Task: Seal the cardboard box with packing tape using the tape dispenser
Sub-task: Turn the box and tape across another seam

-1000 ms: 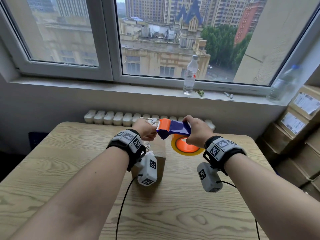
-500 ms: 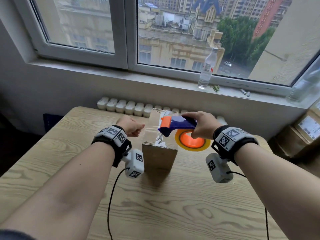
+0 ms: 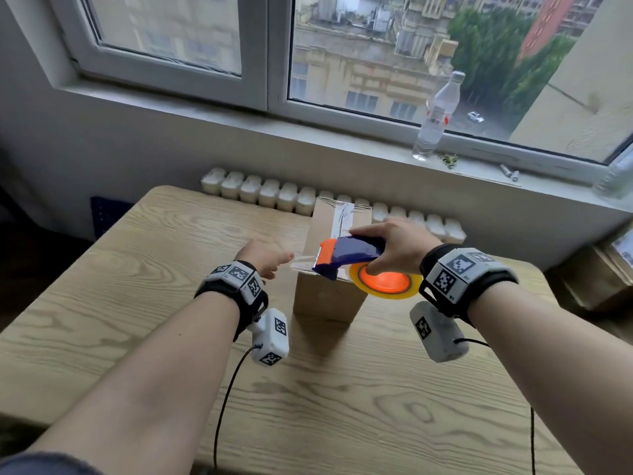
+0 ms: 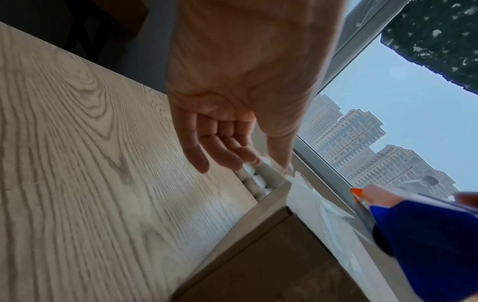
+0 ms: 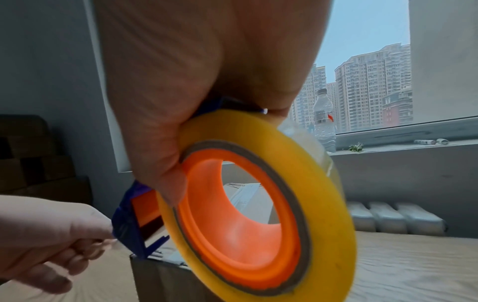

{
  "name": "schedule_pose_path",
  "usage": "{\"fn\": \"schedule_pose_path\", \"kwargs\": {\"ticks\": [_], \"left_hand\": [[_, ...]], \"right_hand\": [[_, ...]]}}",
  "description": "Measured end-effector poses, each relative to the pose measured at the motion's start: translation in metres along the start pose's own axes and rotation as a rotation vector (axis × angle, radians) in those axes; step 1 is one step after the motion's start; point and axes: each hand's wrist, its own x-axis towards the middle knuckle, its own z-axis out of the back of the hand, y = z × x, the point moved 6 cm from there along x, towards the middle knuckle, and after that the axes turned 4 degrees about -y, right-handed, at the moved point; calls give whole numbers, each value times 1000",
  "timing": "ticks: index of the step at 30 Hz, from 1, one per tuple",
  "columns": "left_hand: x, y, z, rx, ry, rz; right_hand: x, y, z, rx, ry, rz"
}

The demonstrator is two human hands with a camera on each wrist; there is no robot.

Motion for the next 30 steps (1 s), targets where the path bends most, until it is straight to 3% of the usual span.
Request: {"fn": "schedule_pose_path", "kwargs": {"ticks": [21, 30], "left_hand": [[18, 15, -11, 92, 55, -10], [15, 21, -37, 168, 173, 39]], "right_hand": [[11, 8, -11, -32, 80, -26], [19, 10, -15, -59, 109, -23]]}}
